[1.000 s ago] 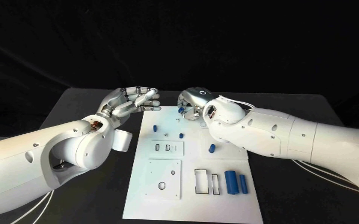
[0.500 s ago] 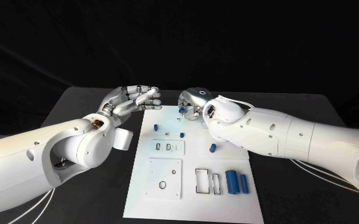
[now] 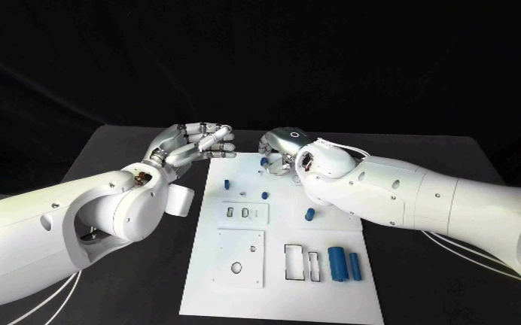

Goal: Assemble the parts on the task board

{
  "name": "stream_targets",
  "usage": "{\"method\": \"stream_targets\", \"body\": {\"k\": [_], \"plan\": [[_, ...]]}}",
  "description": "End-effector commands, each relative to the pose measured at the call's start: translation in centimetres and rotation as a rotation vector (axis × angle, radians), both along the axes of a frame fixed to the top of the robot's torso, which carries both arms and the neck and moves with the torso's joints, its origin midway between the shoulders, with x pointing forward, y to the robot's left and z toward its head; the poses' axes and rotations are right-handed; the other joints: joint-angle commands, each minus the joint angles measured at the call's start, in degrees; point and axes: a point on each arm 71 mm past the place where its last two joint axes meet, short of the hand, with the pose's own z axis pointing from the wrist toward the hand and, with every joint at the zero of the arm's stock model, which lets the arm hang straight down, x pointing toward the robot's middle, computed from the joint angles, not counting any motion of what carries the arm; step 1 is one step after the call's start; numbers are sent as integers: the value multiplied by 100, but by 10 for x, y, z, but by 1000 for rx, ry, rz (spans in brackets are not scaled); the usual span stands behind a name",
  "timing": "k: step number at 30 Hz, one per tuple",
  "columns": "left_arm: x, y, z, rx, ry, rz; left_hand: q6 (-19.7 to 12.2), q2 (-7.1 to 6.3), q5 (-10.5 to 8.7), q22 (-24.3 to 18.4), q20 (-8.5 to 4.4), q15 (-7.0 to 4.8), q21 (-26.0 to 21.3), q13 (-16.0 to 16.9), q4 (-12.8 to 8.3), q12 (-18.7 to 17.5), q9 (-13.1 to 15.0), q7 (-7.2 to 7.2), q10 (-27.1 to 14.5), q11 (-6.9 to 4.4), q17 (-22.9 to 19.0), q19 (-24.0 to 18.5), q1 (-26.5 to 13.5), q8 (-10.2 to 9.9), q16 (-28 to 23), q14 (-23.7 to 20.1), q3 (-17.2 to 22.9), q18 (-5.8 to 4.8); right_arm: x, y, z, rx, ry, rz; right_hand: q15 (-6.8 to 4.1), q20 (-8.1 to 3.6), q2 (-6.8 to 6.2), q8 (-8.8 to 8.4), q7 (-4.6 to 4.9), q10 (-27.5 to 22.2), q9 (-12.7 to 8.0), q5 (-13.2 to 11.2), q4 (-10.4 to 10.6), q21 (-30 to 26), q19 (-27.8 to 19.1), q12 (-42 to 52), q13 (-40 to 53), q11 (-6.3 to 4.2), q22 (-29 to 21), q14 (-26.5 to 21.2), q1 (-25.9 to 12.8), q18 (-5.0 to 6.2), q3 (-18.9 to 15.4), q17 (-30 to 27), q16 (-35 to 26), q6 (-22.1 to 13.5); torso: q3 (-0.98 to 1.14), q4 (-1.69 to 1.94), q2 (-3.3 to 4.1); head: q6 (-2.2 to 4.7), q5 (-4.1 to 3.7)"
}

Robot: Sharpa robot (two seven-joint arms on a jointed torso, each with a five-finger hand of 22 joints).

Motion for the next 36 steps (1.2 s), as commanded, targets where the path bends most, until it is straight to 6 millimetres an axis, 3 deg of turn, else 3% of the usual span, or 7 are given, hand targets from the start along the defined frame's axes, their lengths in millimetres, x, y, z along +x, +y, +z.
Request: {"method": "stream_targets", "body": {"k": [1,11,21,23,24,28,36], "plan": [[0,-1,2,-4,-9,-13,-29,55,-17,-2,9,-5,15,-6,-3,-16,5,141,-38,9,10,-30,-4,-27,-34,-34,-41,33,-3,-2,1,-1,-2,21,21,20,-19,-91,-12,-171,-56,30,19,-99,-101,36,-24,8,-108,25,59,78,-414,-96,-27,-105,2,-11,-8,-1,12],[2,4,1,2,-8,0,-39,56,-41,-2,11,-3,16,-5,-2,-21,12,145,-47,10,20,-35,-8,-30,-40,-42,-58,33,-21,-48,17,75,13,-16,-30,-17,134,-95,-49,46,-122,162,93,-48,22,291,44,-48,28,63,234,50,-846,-46,52,82,23,-86,-42,22,37],[4,8,0,4,-6,6,-40,57,-53,-2,12,-3,16,-4,-1,-22,16,146,-49,9,25,-36,-10,-30,-43,-45,-66,33,-27,-121,32,182,183,-181,-255,-215,-58,-212,-184,1101,-66,-137,362,196,328,1499,925,-286,413,189,14,-43,-1336,254,225,-132,46,-188,-97,48,6],[4,8,0,3,-5,6,-42,62,-68,-3,13,-2,17,-3,7,-23,24,148,-51,9,34,-40,-24,-29,-46,-48,-83,34,-26,-130,31,187,217,-210,-269,-272,111,-44,-222,816,77,-50,594,255,399,2672,1946,-322,521,234,250,-54,-2170,434,325,-329,53,-195,-99,43,9],[4,8,0,2,-5,5,-43,65,-79,-3,14,-1,17,-2,12,-23,29,148,-52,9,39,-43,-34,-28,-49,-51,-95,34,-26,-134,30,187,227,-220,-287,-227,208,260,-201,128,199,-43,1021,345,506,4003,3115,-266,678,326,598,-100,-2676,952,561,-555,57,-198,-102,42,16],[5,8,0,1,-5,4,-43,65,-80,-3,14,-1,17,-1,12,-23,29,148,-53,9,40,-44,-35,-28,-50,-52,-97,34,-23,-143,28,177,254,-248,-224,-216,122,536,-172,1019,253,111,1397,498,671,6365,5284,-287,908,500,880,-152,-2785,1868,903,-701,69,-189,-102,37,11],[6,7,-1,0,-3,3,-43,65,-80,-3,14,-1,17,-1,12,-23,29,148,-53,9,40,-44,-35,-28,-50,-52,-97,34,-17,-138,23,181,277,-256,-191,-181,110,691,-145,1358,247,236,1585,628,802,7093,5975,-267,1091,584,1066,-199,-2721,2284,1030,-786,59,-164,-93,11,10]]}}
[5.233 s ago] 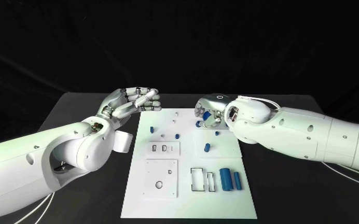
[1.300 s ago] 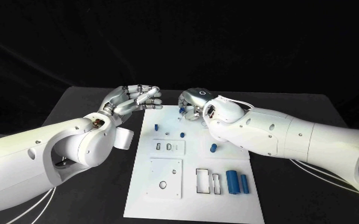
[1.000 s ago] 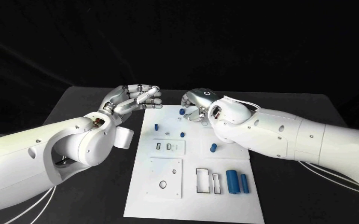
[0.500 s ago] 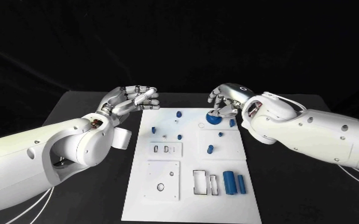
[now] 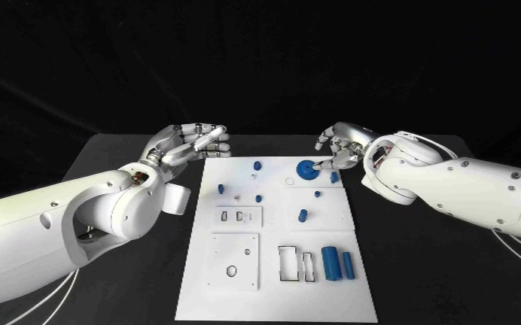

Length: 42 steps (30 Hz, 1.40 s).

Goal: Assemble the parts on the task board

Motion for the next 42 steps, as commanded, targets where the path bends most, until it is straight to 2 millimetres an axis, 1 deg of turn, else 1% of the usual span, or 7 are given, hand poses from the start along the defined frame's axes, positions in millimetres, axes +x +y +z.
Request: {"method": "stream_targets", "body": {"k": [1,3,13,19,33,37,42], "plan": [[0,-3,1,-11,-6,-23,-44,35,-29,-3,-3,-1,17,-1,12,-20,7,148,-32,-12,6,-26,-5,-28,-27,-52,-35,34,2,3,-6,5,59,-4,48,-8,4,48,5,77,-5,36,47,47,106,116,117,-2,853,575,67,-107,5,1400,41,-19,-9,22,9,-16,-5],[0,-3,1,-11,-5,-24,-44,35,-29,-3,-3,-1,17,-1,12,-20,7,148,-32,-12,6,-26,-5,-28,-27,-52,-35,34,3,5,-8,3,60,-2,49,-6,10,83,2,170,-7,72,64,85,142,244,249,-3,901,592,102,-120,42,1477,61,-7,-16,20,7,-22,5],[0,-3,1,-11,-4,-24,-45,38,-34,-3,-2,-1,16,-1,14,-20,10,148,-34,-12,10,-29,-9,-28,-30,-56,-42,34,8,13,-18,-26,59,-4,44,-7,23,161,-12,366,-35,184,71,189,244,506,521,-15,1034,598,207,-157,221,1503,67,60,5,50,38,-55,-5],[0,-3,1,-10,-3,-22,-45,38,-34,-3,-2,-1,16,-1,14,-20,10,148,-34,-12,10,-29,-9,-28,-30,-56,-42,34,7,16,-23,-43,62,-1,37,-13,10,184,-21,436,-69,264,62,321,376,593,609,-24,1196,598,240,-205,354,1503,67,121,9,39,31,-97,7],[0,-2,1,-7,0,-18,-49,45,-38,-4,0,1,16,0,10,-23,17,149,-40,-11,18,-35,-5,-28,-36,-64,-52,35,7,18,-28,-54,76,-8,31,-20,2,182,-27,466,-114,292,43,413,468,635,651,-31,1307,598,271,-239,513,1503,67,166,11,40,28,-116,29],[0,-2,1,-6,0,-16,-49,45,-38,-4,0,1,16,0,10,-23,17,149,-40,-11,18,-35,-5,-28,-36,-64,-52,35,7,18,-29,-56,81,-6,27,-23,-7,181,-31,496,-154,282,24,424,479,670,687,-39,1322,598,289,-243,674,1503,67,227,10,39,28,-122,30],[0,-2,1,-6,1,-16,-49,45,-38,-4,0,1,16,0,10,-23,17,149,-40,-11,18,-35,-5,-28,-36,-64,-52,35,6,20,-31,-63,82,-2,8,-42,-83,170,-57,554,-246,302,-22,480,534,729,750,-63,1390,598,261,-264,1127,1503,67,425,11,39,32,-124,33]]}}
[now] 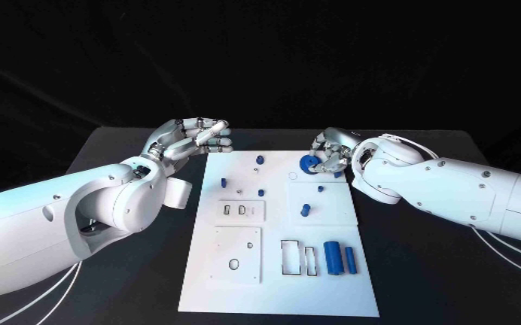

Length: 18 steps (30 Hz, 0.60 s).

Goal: Assemble the parts on the task board

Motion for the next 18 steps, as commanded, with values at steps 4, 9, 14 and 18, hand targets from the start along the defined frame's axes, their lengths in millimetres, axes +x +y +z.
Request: {"method": "stream_targets", "body": {"k": [4,9,14,18], "plan": [[0,-2,1,-7,-4,-14,-52,50,-39,-5,1,2,14,1,-11,-24,13,148,-45,-10,14,-41,3,-28,-39,-27,-39,34,-1,2,-5,-45,-6,1,-23,-45,-104,-22,-48,95,-73,52,-109,43,543,85,246,-45,1427,598,-37,-51,565,1506,22,280,1,-2,3,-21,13],[0,-1,1,-6,-4,-12,-55,53,-40,-6,2,2,14,1,-14,-25,15,149,-48,-9,17,-43,7,-29,-41,-29,-41,34,-2,2,-7,-58,-29,-3,-51,-69,-133,-5,-88,176,-76,61,-191,96,598,150,331,-79,1488,598,-100,-72,805,1506,22,448,-1,-5,1,-29,22],[0,-1,1,-6,-3,-12,-55,53,-40,-6,2,2,14,1,-14,-25,15,149,-48,-9,17,-43,7,-29,-41,-29,-41,34,-4,3,-5,-56,-74,-3,-77,-94,-155,-20,-118,222,-71,154,-241,115,618,183,376,-107,1509,598,-196,-79,963,1506,22,559,2,-4,1,-23,20],[0,-1,1,-5,-3,-11,-60,57,-41,-6,2,3,13,0,-17,-28,17,151,-54,-8,20,-47,13,-31,-43,-32,-43,34,-8,8,0,-44,-123,8,-87,-104,-160,-32,-128,255,-65,203,-248,115,618,208,411,-116,1509,598,-275,-79,1026,1506,22,604,4,-3,-5,-10,20]]}}
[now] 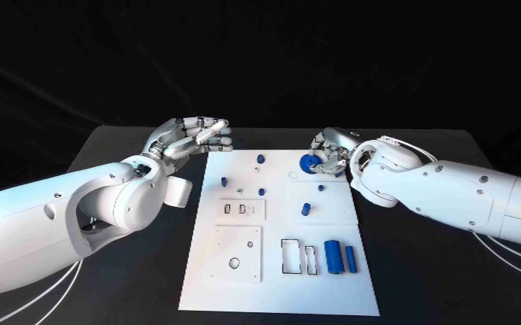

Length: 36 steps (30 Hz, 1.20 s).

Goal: Assemble the parts on the task board

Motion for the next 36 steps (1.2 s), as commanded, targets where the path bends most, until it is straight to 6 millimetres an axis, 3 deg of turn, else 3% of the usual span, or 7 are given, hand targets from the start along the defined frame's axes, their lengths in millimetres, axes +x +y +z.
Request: {"method": "stream_targets", "body": {"k": [1,8,16,23,28,36], "plan": [[0,-2,1,-7,-5,-13,-38,57,-21,-6,2,3,13,0,-1,-28,10,172,-33,12,5,-47,13,-31,-21,-32,-27,34,-4,3,3,-20,-72,3,-47,-43,14,7,-95,62,34,27,-5,20,599,37,425,-17,1505,597,-114,-80,46,1507,23,157,3,3,-5,14,-1],[1,-2,1,-6,-4,-11,-51,73,-23,-8,4,7,12,0,-8,-32,16,175,-47,16,14,-57,27,-36,-29,-43,-32,34,-15,27,23,-29,-175,89,-52,-48,18,4,-103,92,38,30,-9,20,599,60,457,-24,1505,597,-146,-80,71,1507,23,180,1,-1,-7,48,1],[1,-5,1,-8,-4,-17,-51,73,-23,-8,4,7,12,0,-8,-32,16,175,-47,16,14,-57,27,-36,-29,-43,-32,34,-29,72,34,-55,-263,214,-60,-57,-22,-26,-107,105,36,37,-30,20,599,65,467,-30,1505,597,-205,-80,99,1507,23,186,-7,21,2,46,1],[1,-5,1,-9,-4,-18,-51,73,-23,-8,4,7,12,0,-8,-32,16,175,-47,16,14,-57,27,-36,-29,-43,-32,34,-32,102,29,-72,-286,267,-61,-58,-20,-29,-109,98,37,33,-33,20,599,59,459,-31,1505,597,-212,-80,106,1507,23,192,-11,28,12,45,84],[1,-5,1,-8,-5,-16,-59,82,-24,-9,6,9,11,0,-13,-34,21,177,-56,17,22,-63,37,-39,-34,-50,-37,33,-30,116,21,-81,-283,285,-61,-58,-20,-29,-109,98,37,33,-33,20,599,59,459,-31,1505,597,-212,-80,106,1507,23,192,-17,33,16,42,73],[1,-6,1,-8,-5,-16,-61,85,-24,-9,7,10,11,0,-16,-34,23,178,-58,18,25,-66,42,-40,-37,-53,-39,33,-28,129,9,-93,-262,297,-62,-58,-22,-33,-109,95,36,30,-35,20,599,56,455,-31,1505,597,-215,-80,110,1507,23,191,-4,13,16,21,110]]}}
